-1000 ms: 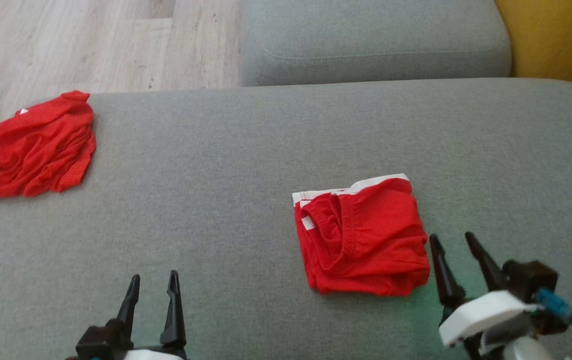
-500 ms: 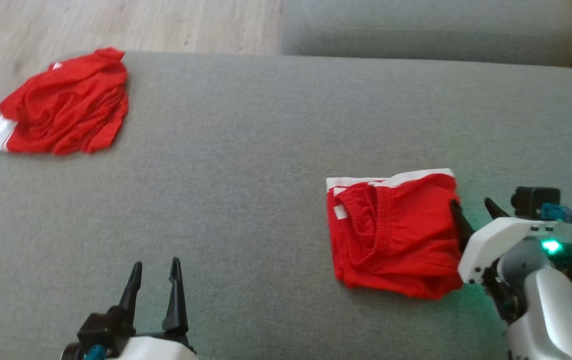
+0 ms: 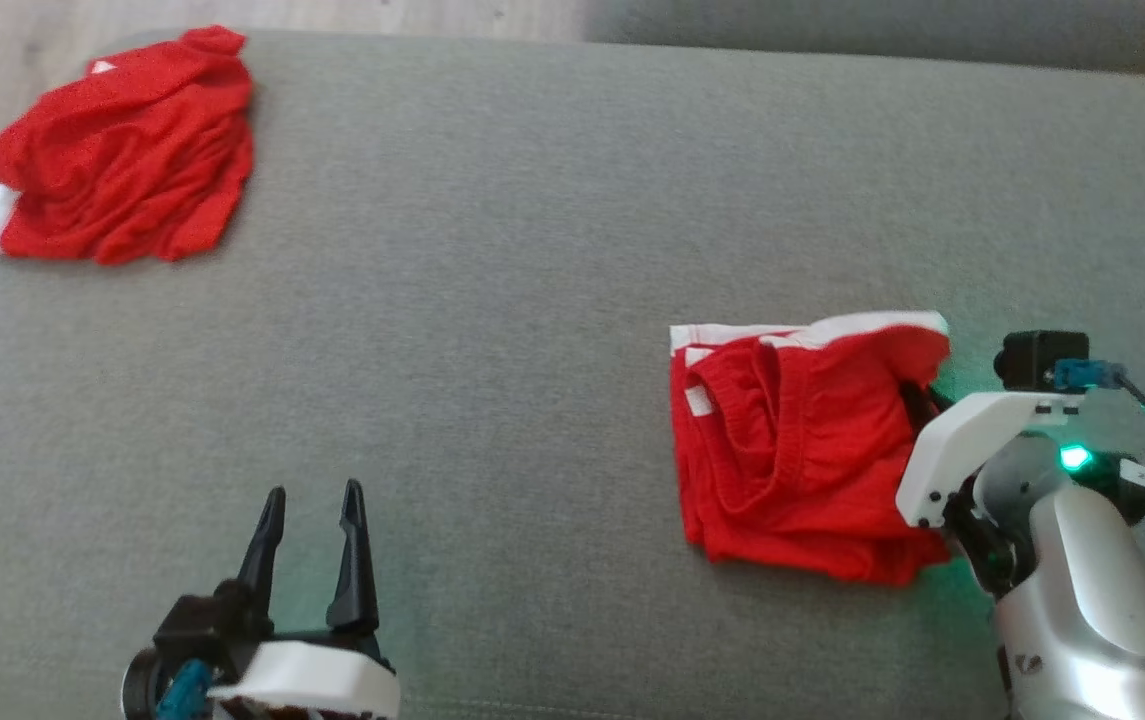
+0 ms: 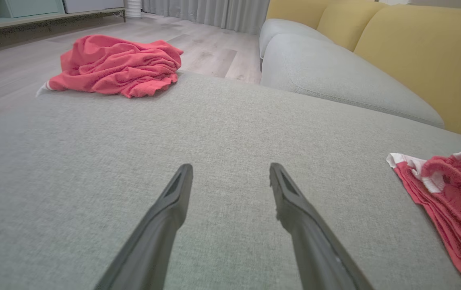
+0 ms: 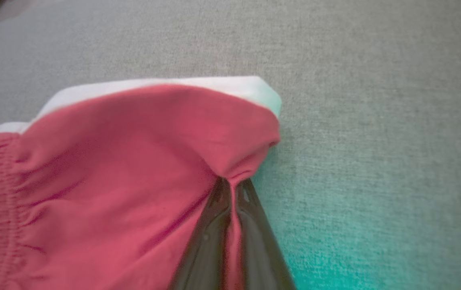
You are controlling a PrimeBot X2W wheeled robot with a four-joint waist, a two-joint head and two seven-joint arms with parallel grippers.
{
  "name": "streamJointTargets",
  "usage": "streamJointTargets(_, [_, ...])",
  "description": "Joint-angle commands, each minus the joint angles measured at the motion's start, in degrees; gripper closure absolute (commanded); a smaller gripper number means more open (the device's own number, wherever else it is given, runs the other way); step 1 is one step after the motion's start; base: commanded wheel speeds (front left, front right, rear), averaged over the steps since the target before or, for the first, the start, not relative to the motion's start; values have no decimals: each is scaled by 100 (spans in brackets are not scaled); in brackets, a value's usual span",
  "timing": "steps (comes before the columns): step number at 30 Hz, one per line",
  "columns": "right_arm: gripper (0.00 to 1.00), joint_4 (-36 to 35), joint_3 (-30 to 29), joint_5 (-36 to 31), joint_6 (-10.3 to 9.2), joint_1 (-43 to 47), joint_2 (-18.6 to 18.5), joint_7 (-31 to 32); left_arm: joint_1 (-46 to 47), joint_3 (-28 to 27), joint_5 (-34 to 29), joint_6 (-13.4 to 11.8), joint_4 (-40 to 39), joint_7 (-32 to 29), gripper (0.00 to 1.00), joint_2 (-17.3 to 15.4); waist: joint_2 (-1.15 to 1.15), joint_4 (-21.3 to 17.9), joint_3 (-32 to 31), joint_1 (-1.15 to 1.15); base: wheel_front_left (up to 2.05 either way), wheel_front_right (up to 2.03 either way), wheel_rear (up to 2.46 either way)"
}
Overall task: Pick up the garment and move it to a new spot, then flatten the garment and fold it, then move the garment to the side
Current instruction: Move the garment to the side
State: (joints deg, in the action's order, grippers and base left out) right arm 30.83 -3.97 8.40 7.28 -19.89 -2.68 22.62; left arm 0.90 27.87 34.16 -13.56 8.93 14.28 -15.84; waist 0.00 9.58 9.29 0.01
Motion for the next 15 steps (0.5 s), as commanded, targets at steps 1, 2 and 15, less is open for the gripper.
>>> streamJointTargets(1, [100, -113, 148, 71, 21, -190, -20, -117, 284, -188, -66, 16, -153, 67, 0, -40, 0, -104, 83, -1, 0, 0, 0])
streamJointTargets(2, [100, -118, 154, 58, 21, -239, -20, -217, 310, -184, -85, 23, -161, 67, 0, -37, 0, -167, 117, -1, 0, 0, 0])
streamJointTargets(15, [100, -385, -289, -178, 21, -788, -542, -989, 809, -81, -327, 123, -350, -24, 0, -145, 0, -1523, 713, -1, 0, 0, 0])
